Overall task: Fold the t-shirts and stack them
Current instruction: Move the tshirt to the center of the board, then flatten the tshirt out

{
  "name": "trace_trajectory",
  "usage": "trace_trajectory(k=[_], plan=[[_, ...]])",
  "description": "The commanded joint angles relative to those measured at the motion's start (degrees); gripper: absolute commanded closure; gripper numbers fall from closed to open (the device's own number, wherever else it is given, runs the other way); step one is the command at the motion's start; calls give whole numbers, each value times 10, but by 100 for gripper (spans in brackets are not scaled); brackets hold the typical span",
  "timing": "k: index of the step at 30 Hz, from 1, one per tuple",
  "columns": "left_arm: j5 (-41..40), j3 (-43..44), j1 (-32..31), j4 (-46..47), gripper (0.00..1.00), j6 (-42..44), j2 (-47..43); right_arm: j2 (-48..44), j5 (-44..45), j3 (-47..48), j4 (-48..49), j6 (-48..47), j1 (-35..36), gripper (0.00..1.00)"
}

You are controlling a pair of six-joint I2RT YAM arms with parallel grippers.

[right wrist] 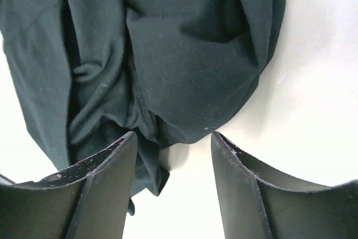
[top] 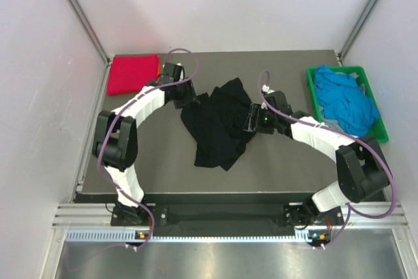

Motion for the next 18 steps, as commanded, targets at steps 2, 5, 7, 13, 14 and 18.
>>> trace_trajectory(k=[2,5,7,13,14,18], plan=[[-107,2,-56,-59,44,65,-97,-24,14,5,34,16,-3,44],[-169,-66,-137,-46,46,76,-159,-35,26,-15,44,35,-5,44],[-198,-108,-188,-38,47,52,-179,-39,29,-27,50,50,-11,45],[-307,-111,-362,-46,51,-25,-169,-64,31,-60,73,61,-42,46],[-328,-102,-386,-51,51,-32,-154,-67,28,-63,73,60,-46,46],[-376,-34,-425,-107,51,-90,-103,-83,15,-82,75,52,-65,47]])
